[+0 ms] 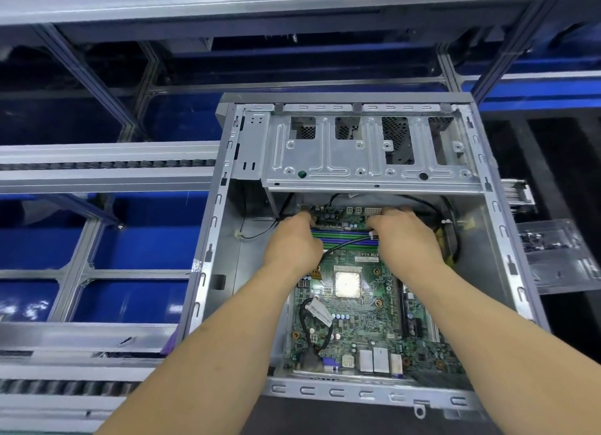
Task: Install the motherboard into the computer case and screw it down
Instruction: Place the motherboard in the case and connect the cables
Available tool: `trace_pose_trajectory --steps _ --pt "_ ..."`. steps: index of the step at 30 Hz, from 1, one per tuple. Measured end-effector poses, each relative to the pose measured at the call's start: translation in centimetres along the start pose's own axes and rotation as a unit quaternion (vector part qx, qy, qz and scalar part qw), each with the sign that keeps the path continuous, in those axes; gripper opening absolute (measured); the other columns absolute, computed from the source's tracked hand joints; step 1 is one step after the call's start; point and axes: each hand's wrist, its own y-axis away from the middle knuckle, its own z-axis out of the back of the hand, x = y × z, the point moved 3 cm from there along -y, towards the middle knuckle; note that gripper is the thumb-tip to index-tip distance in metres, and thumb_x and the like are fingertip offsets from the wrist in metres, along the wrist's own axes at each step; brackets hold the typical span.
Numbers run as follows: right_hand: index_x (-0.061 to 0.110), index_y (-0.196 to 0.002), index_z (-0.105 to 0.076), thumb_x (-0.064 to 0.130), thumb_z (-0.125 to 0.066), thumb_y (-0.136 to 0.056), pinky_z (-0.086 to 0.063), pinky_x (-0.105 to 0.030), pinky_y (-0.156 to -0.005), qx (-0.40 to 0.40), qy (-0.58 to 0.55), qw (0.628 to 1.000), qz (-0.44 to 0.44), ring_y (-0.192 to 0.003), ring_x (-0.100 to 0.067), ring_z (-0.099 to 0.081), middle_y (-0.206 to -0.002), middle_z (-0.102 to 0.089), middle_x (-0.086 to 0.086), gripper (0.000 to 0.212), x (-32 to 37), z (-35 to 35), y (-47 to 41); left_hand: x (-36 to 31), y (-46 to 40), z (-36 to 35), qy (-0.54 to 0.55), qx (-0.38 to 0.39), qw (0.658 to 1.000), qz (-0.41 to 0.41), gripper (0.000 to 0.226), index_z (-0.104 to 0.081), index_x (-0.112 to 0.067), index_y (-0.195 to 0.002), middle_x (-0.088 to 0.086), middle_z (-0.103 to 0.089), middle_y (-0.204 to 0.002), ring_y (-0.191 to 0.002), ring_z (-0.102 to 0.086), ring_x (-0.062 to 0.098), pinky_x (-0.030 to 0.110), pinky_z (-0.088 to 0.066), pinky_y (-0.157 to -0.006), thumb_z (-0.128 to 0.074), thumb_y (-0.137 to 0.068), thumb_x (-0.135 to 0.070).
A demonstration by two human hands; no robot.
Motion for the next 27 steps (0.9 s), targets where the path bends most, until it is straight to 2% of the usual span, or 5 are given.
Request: trace_pose_trajectory --steps 5,11,17,21,27 --pt "0.017 -0.123 -0.066 -0.011 -0.055 -0.083 -0.042 -0.038 -0.071 -0.009 0.010 1.000 0.010 -0.122 -0.033 -0.046 -0.122 -0.059 -0.007 0.050 0.29 0.53 -0.15 -0.10 0.06 0.40 0.014 -0.011 1.000 0.010 0.043 -0.053 -0.011 -0.129 0.010 -0.061 -0.117 -0.093 -0.059 0.027 0.030 -0.045 -0.070 -0.054 -0.086 -0.007" --pt "0.015 -0.124 -0.064 -0.011 -0.053 -0.085 -0.050 -0.042 -0.079 0.002 -0.005 1.000 0.015 -0.121 -0.033 -0.048 -0.125 -0.056 -0.007 0.048 0.46 0.85 -0.32 0.07 -0.02 0.44 0.010 -0.007 1.000 0.012 0.040 -0.057 -0.010 -0.125 0.009 -0.061 -0.121 -0.091 -0.052 0.021 0.028 -0.043 -0.071 -0.053 -0.086 -0.004" --pt "0.013 -0.120 -0.063 -0.010 -0.056 -0.086 -0.042 -0.038 -0.072 -0.011 0.002 1.000 0.014 -0.124 -0.033 -0.044 -0.127 -0.053 -0.009 0.042 0.61 0.63 -0.12 -0.10 -0.02 0.30 -0.008 -0.021 1.000 0.008 0.035 -0.058 -0.007 -0.122 0.011 -0.060 -0.122 -0.103 -0.058 0.028 0.035 -0.052 -0.080 -0.053 -0.088 -0.006" --pt "0.014 -0.126 -0.061 -0.012 -0.055 -0.085 -0.045 -0.041 -0.076 -0.008 -0.007 1.000 -0.001 -0.131 -0.035 -0.039 -0.133 -0.050 -0.009 0.049 0.56 0.51 0.01 -0.13 -0.23 0.23 -0.021 -0.027 0.999 0.001 0.037 -0.057 -0.006 -0.127 0.011 -0.059 -0.130 -0.115 -0.056 0.029 0.033 -0.049 -0.086 -0.052 -0.091 -0.006" --pt "0.010 -0.121 -0.061 -0.009 -0.054 -0.088 -0.043 -0.040 -0.074 0.014 -0.007 1.000 0.008 -0.120 -0.034 -0.046 -0.124 -0.054 -0.013 0.039 0.75 0.51 0.06 -0.01 -0.22 0.09 -0.039 0.007 0.999 -0.004 0.041 -0.054 -0.011 -0.133 0.009 -0.057 -0.134 -0.111 -0.058 0.029 0.039 -0.052 -0.090 -0.051 -0.092 -0.007"
